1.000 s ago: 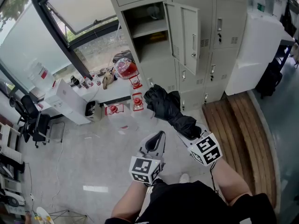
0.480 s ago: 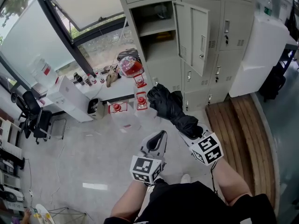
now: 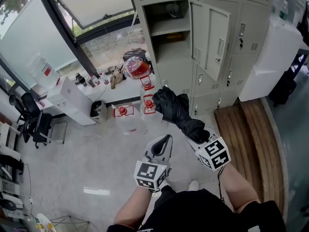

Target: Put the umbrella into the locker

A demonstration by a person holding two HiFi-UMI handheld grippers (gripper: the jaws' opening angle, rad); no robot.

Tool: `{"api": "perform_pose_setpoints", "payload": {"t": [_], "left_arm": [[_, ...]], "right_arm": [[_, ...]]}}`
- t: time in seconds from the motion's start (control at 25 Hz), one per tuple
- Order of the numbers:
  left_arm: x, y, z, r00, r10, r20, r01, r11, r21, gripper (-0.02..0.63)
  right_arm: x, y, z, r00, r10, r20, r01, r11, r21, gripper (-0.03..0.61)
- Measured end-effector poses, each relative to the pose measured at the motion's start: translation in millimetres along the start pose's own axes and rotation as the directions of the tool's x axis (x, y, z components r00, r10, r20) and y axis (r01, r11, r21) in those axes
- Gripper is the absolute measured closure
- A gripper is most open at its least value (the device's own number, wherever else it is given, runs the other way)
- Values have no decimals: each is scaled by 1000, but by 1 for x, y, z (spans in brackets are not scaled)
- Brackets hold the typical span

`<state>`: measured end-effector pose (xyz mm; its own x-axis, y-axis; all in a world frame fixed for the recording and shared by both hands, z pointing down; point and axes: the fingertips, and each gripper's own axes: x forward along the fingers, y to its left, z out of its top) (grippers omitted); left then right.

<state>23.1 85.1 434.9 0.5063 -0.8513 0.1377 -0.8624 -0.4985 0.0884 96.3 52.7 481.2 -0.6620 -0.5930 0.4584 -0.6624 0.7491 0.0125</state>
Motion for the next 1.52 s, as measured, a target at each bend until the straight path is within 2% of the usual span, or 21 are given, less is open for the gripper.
{"api": "perform_pose_setpoints", "payload": {"t": [0.68, 1.24, 1.52], "left_arm": [[12, 94, 0, 998, -55, 7, 55, 997, -47, 594], [-1, 168, -5, 994, -112, -16, 112, 993, -23, 594], [-3, 184, 1, 993, -120, 0, 120, 992, -29, 594]], "right_arm": [[85, 12, 35, 998, -43, -49, 45, 999, 30, 348], [157, 39, 55, 995, -80, -58, 85, 993, 81, 348], [170, 45, 63, 993, -90, -71, 95, 993, 72, 348]]}}
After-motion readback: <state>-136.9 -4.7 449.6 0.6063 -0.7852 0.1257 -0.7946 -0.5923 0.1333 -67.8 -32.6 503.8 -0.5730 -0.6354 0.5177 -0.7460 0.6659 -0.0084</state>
